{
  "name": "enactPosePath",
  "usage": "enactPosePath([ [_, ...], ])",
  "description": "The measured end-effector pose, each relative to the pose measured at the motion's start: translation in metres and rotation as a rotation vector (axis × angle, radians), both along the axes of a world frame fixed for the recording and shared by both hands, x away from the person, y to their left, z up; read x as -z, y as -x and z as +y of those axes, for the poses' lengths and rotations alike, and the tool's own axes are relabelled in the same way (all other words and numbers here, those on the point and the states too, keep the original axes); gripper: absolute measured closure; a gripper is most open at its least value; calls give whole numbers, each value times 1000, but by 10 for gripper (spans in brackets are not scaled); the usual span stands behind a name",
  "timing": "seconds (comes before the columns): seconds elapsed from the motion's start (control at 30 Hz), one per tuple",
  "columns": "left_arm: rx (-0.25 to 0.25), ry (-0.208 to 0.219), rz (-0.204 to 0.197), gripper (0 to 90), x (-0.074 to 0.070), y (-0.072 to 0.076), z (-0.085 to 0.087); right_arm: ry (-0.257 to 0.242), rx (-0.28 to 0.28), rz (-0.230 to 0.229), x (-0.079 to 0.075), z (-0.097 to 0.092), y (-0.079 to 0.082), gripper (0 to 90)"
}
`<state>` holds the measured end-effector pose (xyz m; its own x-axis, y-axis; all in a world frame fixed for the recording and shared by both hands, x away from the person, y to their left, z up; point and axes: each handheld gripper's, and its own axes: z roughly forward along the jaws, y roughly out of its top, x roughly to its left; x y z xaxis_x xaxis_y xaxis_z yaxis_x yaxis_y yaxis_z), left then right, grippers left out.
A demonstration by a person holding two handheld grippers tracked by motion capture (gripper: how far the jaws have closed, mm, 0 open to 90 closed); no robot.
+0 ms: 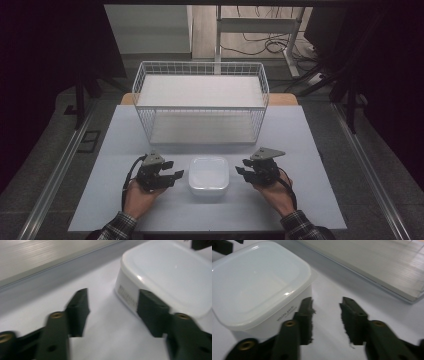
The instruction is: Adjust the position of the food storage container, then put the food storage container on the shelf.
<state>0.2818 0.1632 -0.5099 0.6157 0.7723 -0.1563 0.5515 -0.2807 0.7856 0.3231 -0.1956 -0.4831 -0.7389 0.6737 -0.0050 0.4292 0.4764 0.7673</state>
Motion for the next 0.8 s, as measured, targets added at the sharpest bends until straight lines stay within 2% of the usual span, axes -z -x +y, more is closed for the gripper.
enactPosePath([
  [0.03,-1,1,4,306,2,5,4,-6,3,2,0,-3,2,426],
  [0.13,7,26,19,194,5,8,10,-12,-11,-3,3,-6,5,264],
  [0.23,10,21,3,139,5,9,11,-1,-20,-3,7,-7,6,161],
  [0.37,35,1,-48,92,6,8,9,-15,-11,6,8,-6,6,59],
  [0.43,50,-8,-69,76,7,7,7,-12,-14,-1,8,-6,6,44],
  [0.57,51,-4,-67,72,4,5,6,-12,-34,-1,8,-6,5,41],
  [0.7,65,58,-41,78,-3,3,2,-44,-54,0,7,-3,6,38],
  [0.73,65,58,-41,76,-3,3,2,-52,-60,5,6,-1,6,38],
  [0.77,80,86,-42,72,-6,2,-1,-59,-66,10,6,0,6,38],
  [0.8,80,86,-42,68,-6,2,-1,-59,-66,10,6,0,6,38],
])
